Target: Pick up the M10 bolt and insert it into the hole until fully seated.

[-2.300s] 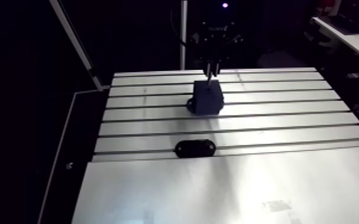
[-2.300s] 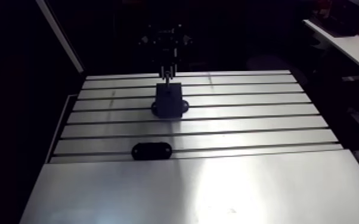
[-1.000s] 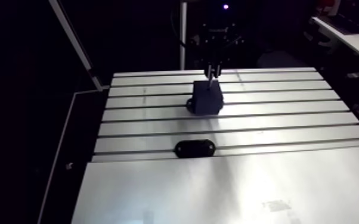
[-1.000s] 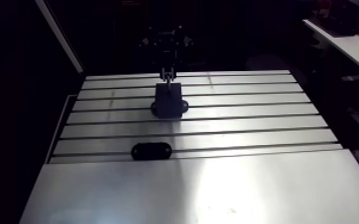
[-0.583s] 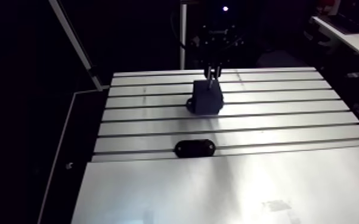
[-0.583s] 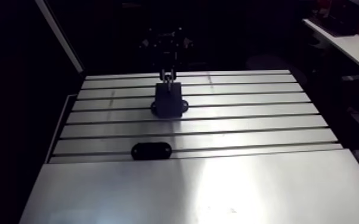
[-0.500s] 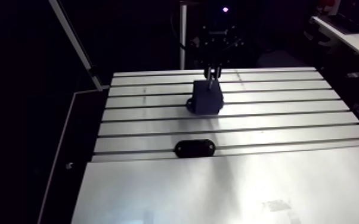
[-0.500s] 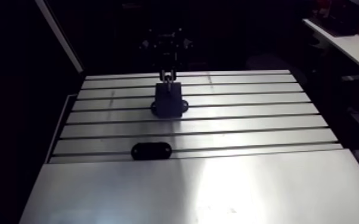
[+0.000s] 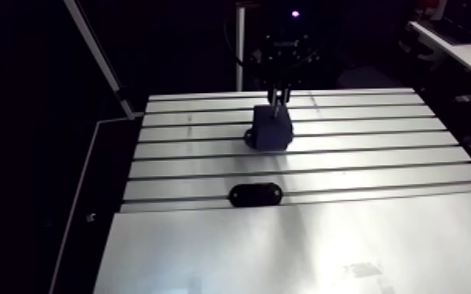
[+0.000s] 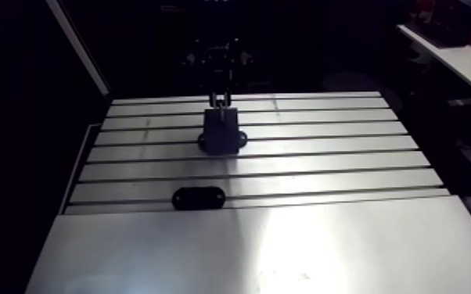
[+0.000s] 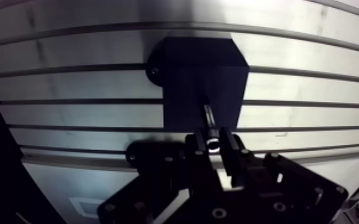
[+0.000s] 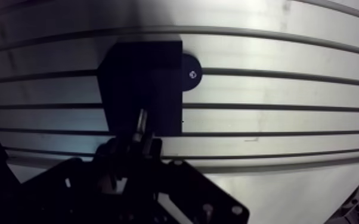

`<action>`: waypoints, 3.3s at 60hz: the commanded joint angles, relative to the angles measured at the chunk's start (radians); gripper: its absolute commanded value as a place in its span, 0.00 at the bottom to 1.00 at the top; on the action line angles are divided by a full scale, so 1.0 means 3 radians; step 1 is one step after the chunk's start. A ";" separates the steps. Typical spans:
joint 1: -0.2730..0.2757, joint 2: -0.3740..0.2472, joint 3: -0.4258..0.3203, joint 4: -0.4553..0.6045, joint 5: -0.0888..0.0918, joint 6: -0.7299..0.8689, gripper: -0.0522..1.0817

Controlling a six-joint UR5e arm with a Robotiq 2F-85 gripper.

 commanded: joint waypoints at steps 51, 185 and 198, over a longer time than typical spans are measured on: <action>0.0000 0.0005 0.0019 -0.0098 0.0004 -0.0008 1.00; 0.0005 -0.0517 0.0036 0.0212 -0.0005 -0.0003 0.05; 0.0010 -0.0991 -0.0005 0.0682 -0.0167 -0.0008 0.05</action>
